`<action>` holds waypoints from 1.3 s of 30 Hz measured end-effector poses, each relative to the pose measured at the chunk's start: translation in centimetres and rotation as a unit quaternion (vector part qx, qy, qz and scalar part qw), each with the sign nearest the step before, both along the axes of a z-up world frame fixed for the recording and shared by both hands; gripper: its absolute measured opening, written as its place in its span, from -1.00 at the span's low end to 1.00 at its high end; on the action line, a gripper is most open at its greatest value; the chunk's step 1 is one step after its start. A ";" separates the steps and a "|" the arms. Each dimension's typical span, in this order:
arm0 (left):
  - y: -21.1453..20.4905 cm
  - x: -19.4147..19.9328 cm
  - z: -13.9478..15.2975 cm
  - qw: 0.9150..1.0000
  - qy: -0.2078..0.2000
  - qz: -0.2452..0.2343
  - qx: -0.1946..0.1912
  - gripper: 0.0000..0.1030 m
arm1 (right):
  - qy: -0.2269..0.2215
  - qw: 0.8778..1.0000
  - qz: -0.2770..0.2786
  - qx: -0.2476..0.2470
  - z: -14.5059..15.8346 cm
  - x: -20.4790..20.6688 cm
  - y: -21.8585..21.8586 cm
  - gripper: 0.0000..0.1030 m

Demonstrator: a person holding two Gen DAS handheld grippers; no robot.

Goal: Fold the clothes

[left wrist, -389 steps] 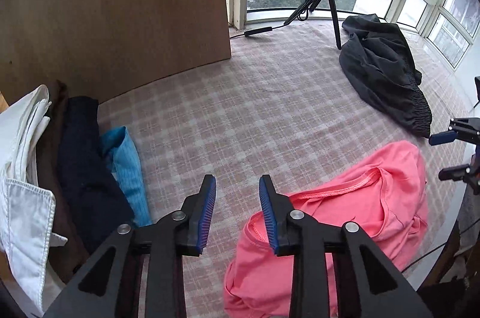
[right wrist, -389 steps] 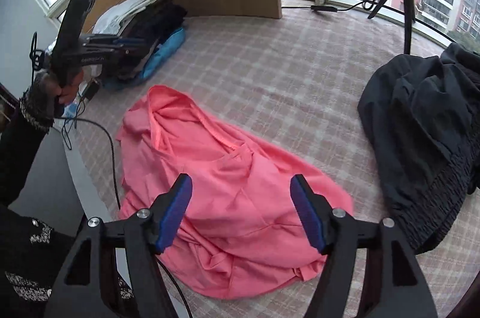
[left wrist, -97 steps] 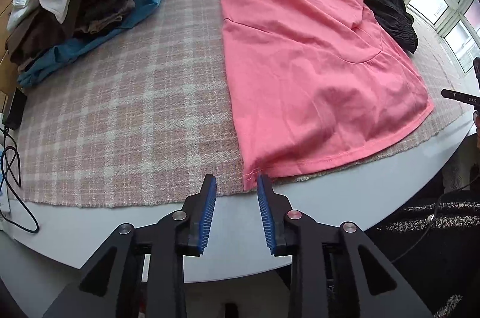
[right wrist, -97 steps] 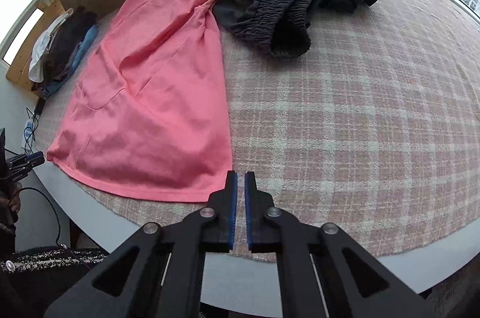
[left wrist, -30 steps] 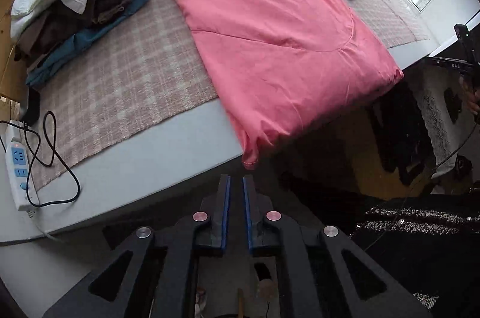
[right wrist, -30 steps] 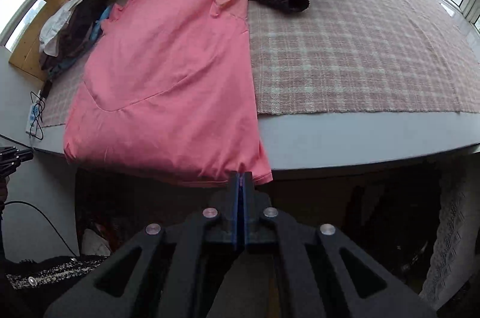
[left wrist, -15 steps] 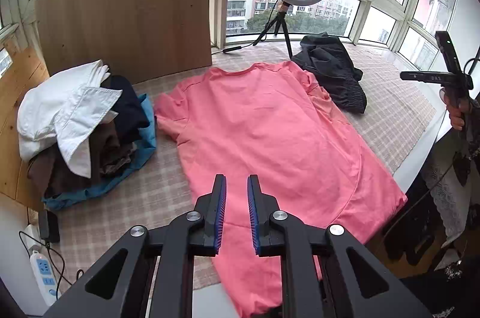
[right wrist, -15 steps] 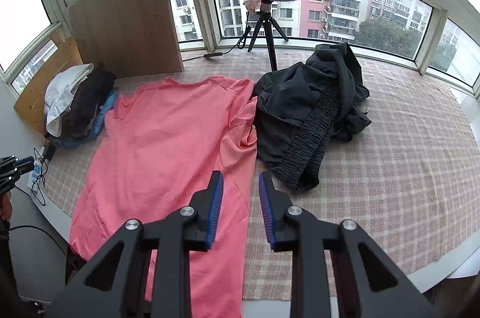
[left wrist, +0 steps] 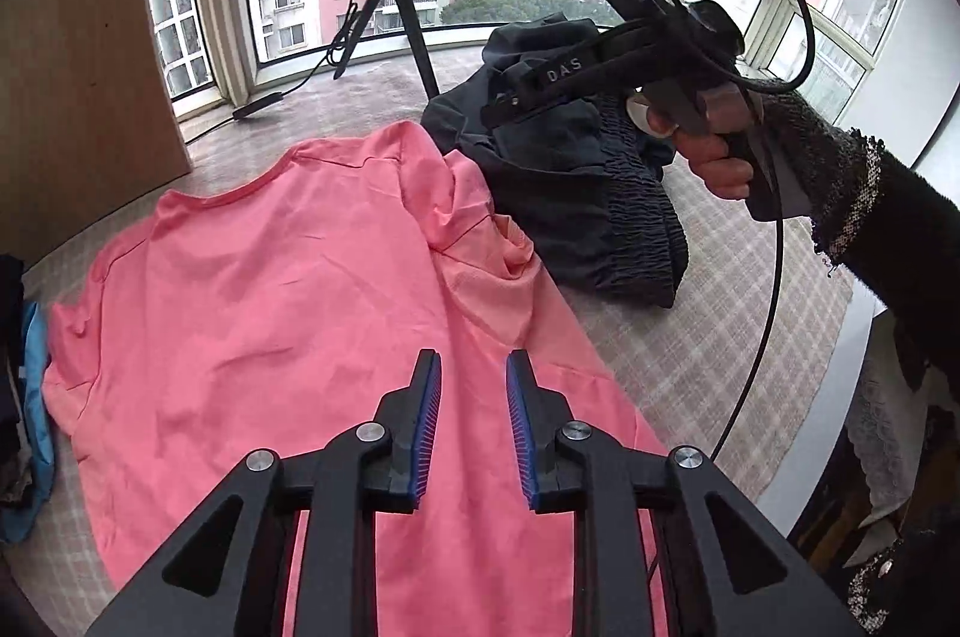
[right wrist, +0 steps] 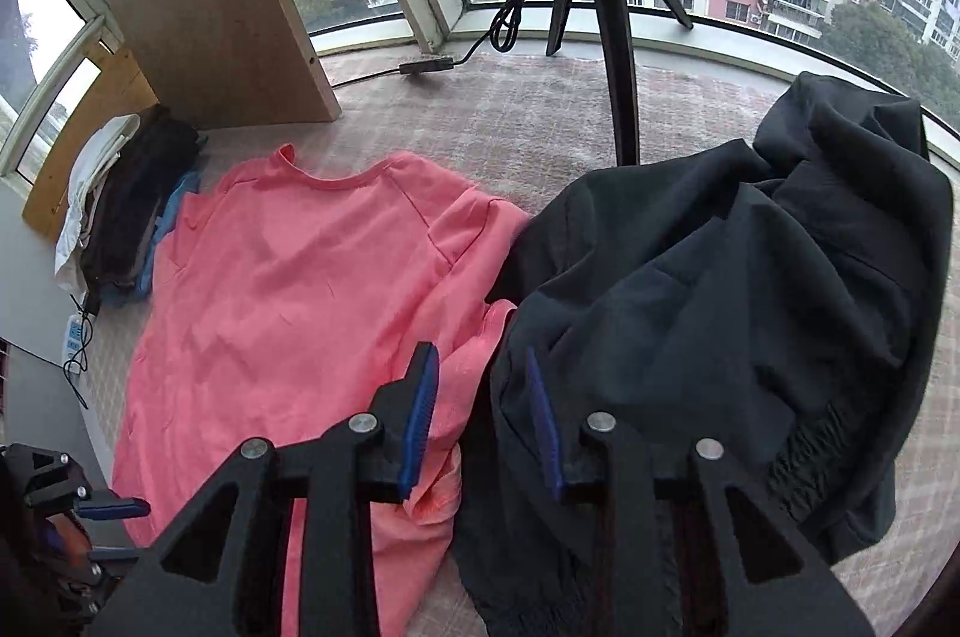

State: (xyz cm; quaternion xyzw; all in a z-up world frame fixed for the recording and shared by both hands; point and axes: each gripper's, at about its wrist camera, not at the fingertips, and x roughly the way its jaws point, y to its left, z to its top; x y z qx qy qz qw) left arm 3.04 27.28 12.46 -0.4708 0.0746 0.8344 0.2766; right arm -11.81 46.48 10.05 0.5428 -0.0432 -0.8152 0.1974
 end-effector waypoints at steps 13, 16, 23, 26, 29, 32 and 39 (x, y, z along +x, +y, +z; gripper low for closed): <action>2.0 -2.8 -6.8 0.994 -0.093 0.060 0.020 -0.55 | -0.038 0.985 0.165 0.009 -6.4 -4.0 -2.1 -0.36; 0.8 -2.0 -6.8 0.991 -0.103 0.079 0.028 -0.55 | -0.034 0.985 0.166 -0.033 -6.0 -3.6 -0.9 -0.76; -1.2 -1.8 -8.1 0.986 -0.119 0.112 0.032 -0.46 | 0.021 0.987 0.121 -0.103 -1.7 -1.3 2.0 -0.98; -1.3 -1.8 -8.6 0.985 -0.128 0.111 0.041 -0.46 | 0.051 0.986 0.116 -0.109 1.0 0.1 3.4 -0.98; -0.8 -1.5 -8.3 0.986 -0.126 0.102 0.049 -0.46 | 0.029 0.986 0.145 -0.071 0.8 -0.2 3.0 -0.89; 0.2 -1.7 -7.6 0.987 -0.117 0.093 0.055 -0.46 | 0.000 0.987 0.152 -0.054 -1.3 -1.4 1.3 -0.73; 1.2 -0.8 -6.6 0.991 -0.098 0.077 0.041 -0.42 | -0.035 0.984 0.173 -0.005 -5.7 -4.1 -1.9 -0.59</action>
